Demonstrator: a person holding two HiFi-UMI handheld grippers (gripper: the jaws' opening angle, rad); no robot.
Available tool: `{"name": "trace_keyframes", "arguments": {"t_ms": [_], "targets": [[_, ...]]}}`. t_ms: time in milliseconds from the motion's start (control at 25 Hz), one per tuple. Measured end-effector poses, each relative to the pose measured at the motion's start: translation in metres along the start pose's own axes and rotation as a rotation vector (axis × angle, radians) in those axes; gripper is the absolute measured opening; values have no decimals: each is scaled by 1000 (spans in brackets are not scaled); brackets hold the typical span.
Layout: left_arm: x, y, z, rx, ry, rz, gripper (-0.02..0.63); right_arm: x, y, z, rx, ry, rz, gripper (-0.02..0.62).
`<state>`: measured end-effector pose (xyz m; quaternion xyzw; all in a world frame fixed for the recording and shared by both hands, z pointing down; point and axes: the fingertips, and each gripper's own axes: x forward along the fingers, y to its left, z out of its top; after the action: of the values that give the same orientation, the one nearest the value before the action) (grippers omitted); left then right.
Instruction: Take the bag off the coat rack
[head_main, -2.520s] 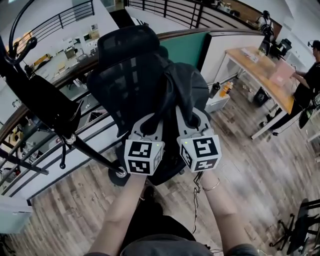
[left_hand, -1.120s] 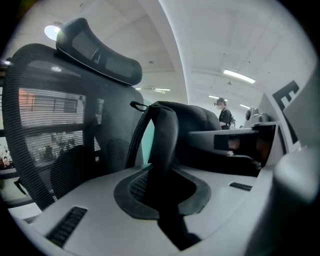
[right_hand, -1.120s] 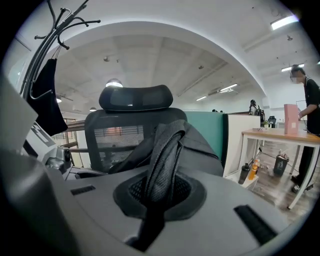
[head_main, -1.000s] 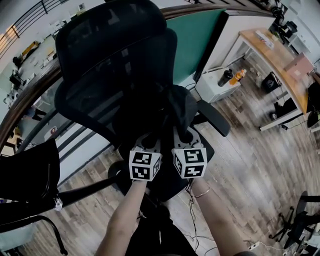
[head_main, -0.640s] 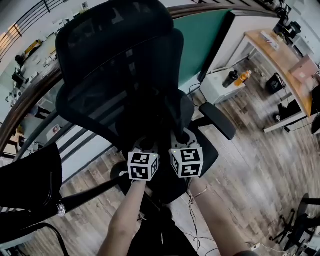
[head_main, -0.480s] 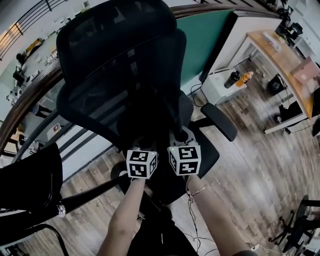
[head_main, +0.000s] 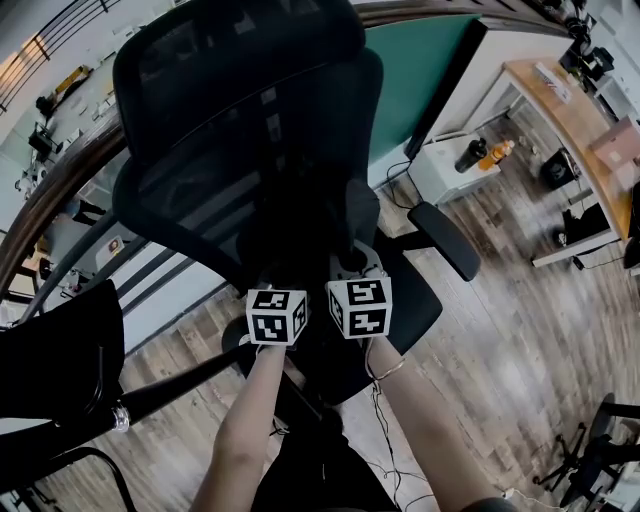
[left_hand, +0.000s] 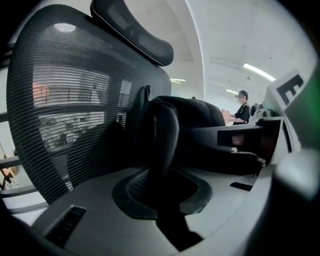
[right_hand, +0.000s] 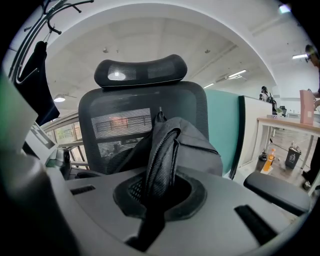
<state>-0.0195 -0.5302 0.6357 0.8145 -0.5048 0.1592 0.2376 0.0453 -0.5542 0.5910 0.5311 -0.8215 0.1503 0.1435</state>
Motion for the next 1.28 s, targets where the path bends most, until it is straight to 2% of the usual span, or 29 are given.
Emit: {"name": "trace_keyframes", "arguments": {"t_ms": [400,560,960,1160,1280], "targets": [[1,16,-9,-12,59,30,94,9,11,-8,22,14,42,40],[-6,23,-18,-27,90,62,107,8,24,-15,36,31,94,84],[-25,42,-41,-62,167,174,135,5,55,-43,104,167,240,204],[-39,50,-50,-56,178,242,149,0,70,-55,170,199,286,252],[-47,50,-48,-66,163,273,170,-5,73,-58,154,218,297,270]]}}
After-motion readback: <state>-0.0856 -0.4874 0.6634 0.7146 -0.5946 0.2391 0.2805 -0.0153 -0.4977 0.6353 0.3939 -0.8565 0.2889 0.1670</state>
